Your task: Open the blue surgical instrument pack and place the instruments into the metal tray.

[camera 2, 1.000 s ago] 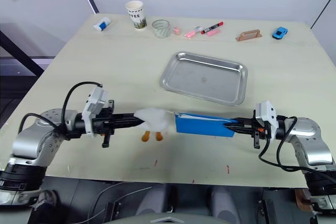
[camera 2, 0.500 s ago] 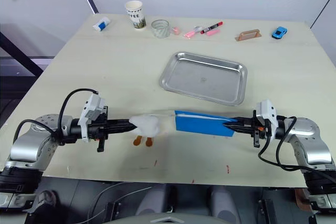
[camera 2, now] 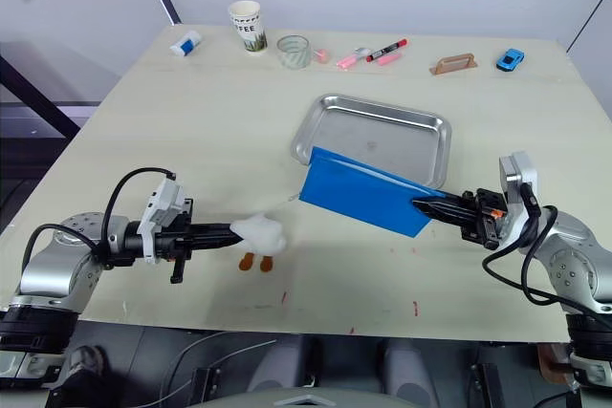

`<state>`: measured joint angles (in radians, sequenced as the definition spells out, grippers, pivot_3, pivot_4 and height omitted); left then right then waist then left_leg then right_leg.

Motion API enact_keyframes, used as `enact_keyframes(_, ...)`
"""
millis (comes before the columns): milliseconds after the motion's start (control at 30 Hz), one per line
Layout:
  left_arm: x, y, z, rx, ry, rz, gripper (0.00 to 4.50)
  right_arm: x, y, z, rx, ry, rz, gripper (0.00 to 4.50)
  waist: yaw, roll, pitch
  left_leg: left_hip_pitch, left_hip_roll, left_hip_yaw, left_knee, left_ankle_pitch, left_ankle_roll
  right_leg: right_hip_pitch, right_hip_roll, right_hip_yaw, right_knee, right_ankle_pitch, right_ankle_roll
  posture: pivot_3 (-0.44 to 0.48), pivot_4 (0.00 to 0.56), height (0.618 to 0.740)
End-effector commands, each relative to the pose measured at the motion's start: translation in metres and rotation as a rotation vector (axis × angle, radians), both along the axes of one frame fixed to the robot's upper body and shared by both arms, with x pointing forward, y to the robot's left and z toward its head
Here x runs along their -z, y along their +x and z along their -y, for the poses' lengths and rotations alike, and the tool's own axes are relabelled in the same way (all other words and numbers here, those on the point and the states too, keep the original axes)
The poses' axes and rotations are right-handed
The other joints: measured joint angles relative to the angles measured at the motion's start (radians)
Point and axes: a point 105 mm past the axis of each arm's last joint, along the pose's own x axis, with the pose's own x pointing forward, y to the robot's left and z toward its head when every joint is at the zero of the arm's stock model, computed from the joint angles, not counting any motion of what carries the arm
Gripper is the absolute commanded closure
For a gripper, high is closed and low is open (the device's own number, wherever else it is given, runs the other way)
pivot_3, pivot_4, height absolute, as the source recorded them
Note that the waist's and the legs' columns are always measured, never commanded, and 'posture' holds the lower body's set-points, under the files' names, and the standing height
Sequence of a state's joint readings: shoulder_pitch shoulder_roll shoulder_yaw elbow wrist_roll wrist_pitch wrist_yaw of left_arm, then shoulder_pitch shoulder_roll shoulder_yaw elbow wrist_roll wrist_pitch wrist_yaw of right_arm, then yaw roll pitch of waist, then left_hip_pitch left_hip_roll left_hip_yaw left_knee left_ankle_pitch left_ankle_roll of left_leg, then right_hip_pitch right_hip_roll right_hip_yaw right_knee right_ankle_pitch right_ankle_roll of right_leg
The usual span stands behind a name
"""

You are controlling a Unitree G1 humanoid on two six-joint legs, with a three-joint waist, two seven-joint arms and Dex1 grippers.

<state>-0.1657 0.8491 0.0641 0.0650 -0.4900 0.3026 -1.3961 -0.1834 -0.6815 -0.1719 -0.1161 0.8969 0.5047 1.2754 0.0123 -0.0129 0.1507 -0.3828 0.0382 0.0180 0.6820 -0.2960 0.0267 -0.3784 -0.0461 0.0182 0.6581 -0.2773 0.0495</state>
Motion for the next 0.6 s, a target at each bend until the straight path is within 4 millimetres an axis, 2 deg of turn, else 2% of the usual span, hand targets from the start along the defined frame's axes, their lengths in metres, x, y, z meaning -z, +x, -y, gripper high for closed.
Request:
enact_keyframes(33,0.003,0.002,-0.012,-0.024,0.044,-0.004,4.48,-0.023,-0.002,0.011,0.031,0.032,0.091,4.5,0.0,0.0,0.0,0.0,0.0,0.0,0.0,0.0,0.0,0.0,0.0,0.0,0.0,0.0,0.0,0.0,0.15,0.74)
enact_keyframes(200,-0.003,0.01,-0.016,-0.025,0.05,0.033,4.48,-0.009,0.0,0.01,0.044,-0.079,0.112,4.5,0.001,0.0,0.0,0.0,0.0,0.0,0.0,0.0,0.0,0.0,0.0,0.0,0.0,0.0,0.0,0.0,0.15,0.74)
enact_keyframes(333,-0.005,0.013,-0.02,0.01,0.075,0.023,4.48,0.011,0.003,0.007,0.049,-0.212,0.163,4.5,0.0,0.0,0.0,0.0,-0.001,0.0,0.0,0.0,0.0,0.0,0.001,0.0,0.0,0.0,0.0,0.0,0.15,0.74)
enact_keyframes(433,-0.002,0.016,-0.021,0.018,0.084,-0.004,4.48,0.027,0.004,0.004,0.042,-0.288,0.182,4.5,0.0,0.0,0.0,0.0,-0.001,0.001,0.0,0.0,0.0,0.0,0.001,0.0,0.0,0.0,0.0,0.0,0.15,0.74)
enact_keyframes(600,0.003,0.015,-0.02,0.036,0.088,-0.041,4.48,0.04,0.003,-0.004,0.015,-0.352,0.195,4.5,0.0,0.0,0.0,0.0,-0.001,0.001,0.0,0.0,0.0,0.0,0.002,0.0,0.0,0.0,0.0,0.0,0.15,0.74)
